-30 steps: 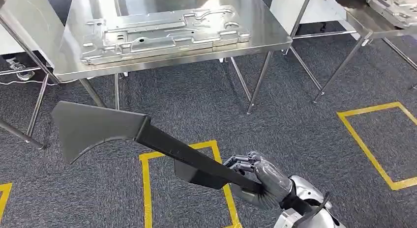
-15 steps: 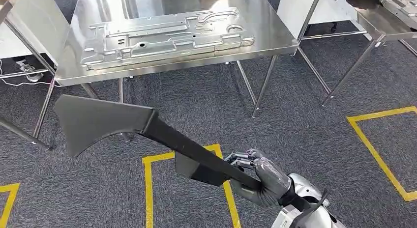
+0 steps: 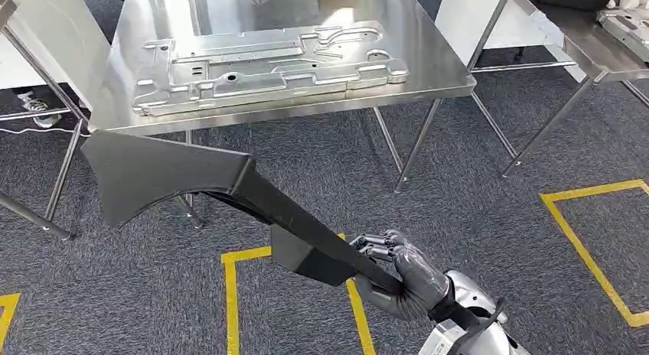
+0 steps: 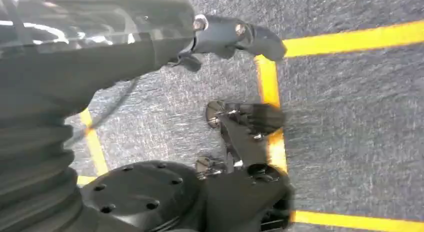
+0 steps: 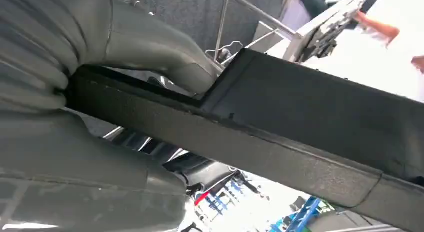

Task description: Take the parts from the cabinet and place them on the table.

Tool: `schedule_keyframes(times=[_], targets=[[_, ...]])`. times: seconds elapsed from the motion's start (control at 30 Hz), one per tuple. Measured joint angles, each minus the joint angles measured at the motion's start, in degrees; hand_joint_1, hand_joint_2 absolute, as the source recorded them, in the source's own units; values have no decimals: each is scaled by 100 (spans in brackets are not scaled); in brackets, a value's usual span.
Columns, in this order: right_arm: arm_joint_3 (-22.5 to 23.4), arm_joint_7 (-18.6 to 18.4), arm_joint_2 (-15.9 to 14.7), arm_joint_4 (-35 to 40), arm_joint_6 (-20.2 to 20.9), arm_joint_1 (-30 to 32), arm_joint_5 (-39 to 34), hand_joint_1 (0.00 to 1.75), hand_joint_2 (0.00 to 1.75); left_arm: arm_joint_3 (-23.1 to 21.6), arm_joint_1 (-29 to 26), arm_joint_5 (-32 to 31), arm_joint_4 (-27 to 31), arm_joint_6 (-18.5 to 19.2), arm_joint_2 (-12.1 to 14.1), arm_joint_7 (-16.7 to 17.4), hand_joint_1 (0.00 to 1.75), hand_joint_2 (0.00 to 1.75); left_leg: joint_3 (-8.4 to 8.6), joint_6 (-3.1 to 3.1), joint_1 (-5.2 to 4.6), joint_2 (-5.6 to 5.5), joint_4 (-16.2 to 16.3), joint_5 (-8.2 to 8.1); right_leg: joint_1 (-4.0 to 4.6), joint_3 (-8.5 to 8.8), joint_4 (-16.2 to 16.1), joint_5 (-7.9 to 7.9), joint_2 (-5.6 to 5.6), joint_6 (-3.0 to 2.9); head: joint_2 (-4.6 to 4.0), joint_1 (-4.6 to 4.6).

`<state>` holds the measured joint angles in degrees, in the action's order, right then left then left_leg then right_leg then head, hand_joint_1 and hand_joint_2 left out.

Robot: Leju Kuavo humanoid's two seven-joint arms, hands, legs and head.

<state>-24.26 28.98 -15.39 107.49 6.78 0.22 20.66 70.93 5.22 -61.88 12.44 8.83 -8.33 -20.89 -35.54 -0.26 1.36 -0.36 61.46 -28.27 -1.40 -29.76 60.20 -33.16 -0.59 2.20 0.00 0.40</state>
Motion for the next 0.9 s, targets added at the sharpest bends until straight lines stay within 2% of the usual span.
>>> schedule_keyframes(times=[0.03, 0.07, 0.1, 0.13, 0.17, 0.2, 0.27, 0.3, 0.33, 0.37, 0.43, 0.47, 0.5, 0.53, 0.57, 0.6, 0.63, 0.67, 0.7, 0.73, 0.77, 0.8, 0.83, 0.87, 0.9], targets=[[4, 11, 0, 0, -13, 1, 2, 175, 175, 0, 13, -2, 2, 0, 7, -16, 0, 175, 20, 26, 2, 1, -3, -16, 11, -192, 336, -149, 1, 0, 0, 2], [11, 15, 0, 0, -18, 11, 9, 175, 175, 0, 14, -9, 2, 2, 11, -20, 0, 175, 33, 53, -4, 1, -4, -35, 14, -505, 865, -348, 1, 4, 0, 2], [18, 15, 0, 0, -20, 41, 17, 175, 175, -2, 14, -20, 2, 2, 13, -31, 0, 175, 46, 78, -13, 0, -3, -57, 14, -801, 1324, -474, 1, 5, 0, 2], [20, 20, 0, 0, -24, 69, 20, 175, 175, -2, 13, -35, 2, 2, 19, -40, 0, 175, 66, 82, -20, -9, -3, -79, 14, -1039, 1641, -501, 1, 6, 0, 2], [20, 28, 0, 0, -29, 89, 20, 175, 175, 0, 10, -42, 2, 2, 31, -53, 0, 175, 99, 83, -24, -23, -3, -105, 15, -1159, 1694, -380, 1, 1, 0, 2], [22, 37, 0, 0, -37, 102, 20, 175, 175, -2, 8, -44, 2, 2, 35, -62, 0, 175, 149, 77, -26, -42, -3, -137, 16, -1128, 1470, -117, 1, -9, 0, 2], [39, 48, 0, 2, -77, 123, 20, 175, 175, 0, 13, -63, 2, 2, 39, -79, 0, 175, 270, 48, -26, -76, -7, -213, 28, -794, 491, 570, 2, -49, 0, 2], [48, 50, -4, 2, -81, 129, 20, 175, 175, -2, 8, -68, 2, 2, 39, -81, 0, 175, 300, 21, -21, -82, -21, -247, 44, -671, 139, 682, 4, -74, 0, 2], [57, 50, -7, 9, -88, 147, 22, 175, 175, -2, 24, -68, 2, 2, 43, -83, 0, 175, 306, -15, -63, -101, -13, -269, 85, -616, 56, 619, 9, -73, 0, 6], [68, 57, -7, 13, -90, 160, 30, 175, 175, -2, 22, -68, 2, 2, 52, -81, 0, 175, 302, -38, -56, -97, -36, -270, 85, -621, 47, 585, 8, -71, 0, 7], [89, 57, -9, 15, -96, 188, 39, 175, 175, -2, 18, -70, 2, 2, 59, -83, 0, 175, 350, -98, -47, -87, -114, -269, 94, -620, 34, 557, 24, -106, 0, 9], [92, 59, -11, 20, -101, 191, 41, 175, 175, -2, 25, -70, 4, 2, 65, -86, 0, 175, 382, -148, -75, -81, -116, -300, 37, -551, -28, 565, 29, -127, 0, 4], [92, 59, -11, 26, -105, 200, 46, 175, 175, -2, 28, -70, 4, 2, 85, -90, 0, 175, 383, -151, -62, -48, -10, -347, 26, -495, -53, 553, 29, -155, -2, 4], [92, 68, -11, 26, -114, 201, 46, 175, 175, -2, 29, -70, 4, 2, 85, -94, 0, 175, 260, -150, -64, -17, 265, -489, 22, -455, -56, 525, 25, -200, 0, 2], [92, 61, -11, 26, -116, 207, 52, 175, 175, -2, 25, -74, 4, 6, 87, -90, 0, 175, 61, -155, -62, -15, 687, -674, 23, -418, -55, 500, 22, -223, 0, 2], [90, 61, -11, 26, -118, 224, 61, 175, 175, -4, 21, -81, 4, 9, 90, -92, 0, 175, -213, -157, -65, -15, 1203, -868, 29, -382, -55, 467, 21, -235, 0, 2], [92, 61, -11, 26, -129, 241, 83, 175, 175, -4, 13, -83, 4, 11, 90, -92, 0, 175, -434, -160, -64, -15, 1581, -945, 32, -349, -55, 437, 22, -241, 0, 2], [94, 59, -11, 26, -136, 261, 96, 175, 175, -4, 9, -85, 4, 11, 90, -92, 0, 175, -534, -161, -63, -15, 1672, -869, 32, -304, -55, 407, 27, -239, 0, 2], [96, 61, -11, 26, -151, 278, 100, 175, 175, -4, 10, -94, 4, 11, 92, -92, 0, 175, -498, -164, -60, -14, 1493, -670, 28, -254, -55, 372, 35, -231, 0, 2], [101, 63, -11, 26, -171, 288, 109, 175, 175, -4, 13, -103, 4, 11, 96, -90, 0, 175, -369, -161, -54, -13, 1095, -380, 22, -194, -52, 334, 41, -217, 0, 2], [103, 63, -11, 26, -188, 290, 131, 175, 175, -4, 13, -107, 4, 9, 107, -86, 0, 175, -167, -160, -44, -7, 551, -45, 17, -120, -52, 287, 44, -196, 0, 2], [111, 63, -11, 26, -197, 291, 140, 175, 175, -4, 12, -109, 4, 9, 109, -83, 0, 175, -24, -158, -29, 5, 116, 137, 16, -72, -49, 236, 44, -164, 0, 2], [122, 66, -11, 31, -201, 290, 151, 175, 175, -4, 15, -112, 2, 9, 109, -75, 0, 175, 28, -167, -64, -2, 64, 49, 74, -92, -26, 202, 46, -121, -2, 2], [127, 63, -11, 37, -208, 298, 162, 175, 175, -7, 24, -111, 2, 4, 109, -66, 0, 175, 11, -115, -55, -10, 53, 23, 72, -99, -38, 202, 46, -98, 0, 4], [129, 55, -11, 39, -210, 307, 177, 175, 175, -7, 13, -129, 0, 0, 109, -46, 0, 175, 4, -94, -72, -15, 43, 11, 63, -91, -67, 205, 46, -89, 0, 2]])
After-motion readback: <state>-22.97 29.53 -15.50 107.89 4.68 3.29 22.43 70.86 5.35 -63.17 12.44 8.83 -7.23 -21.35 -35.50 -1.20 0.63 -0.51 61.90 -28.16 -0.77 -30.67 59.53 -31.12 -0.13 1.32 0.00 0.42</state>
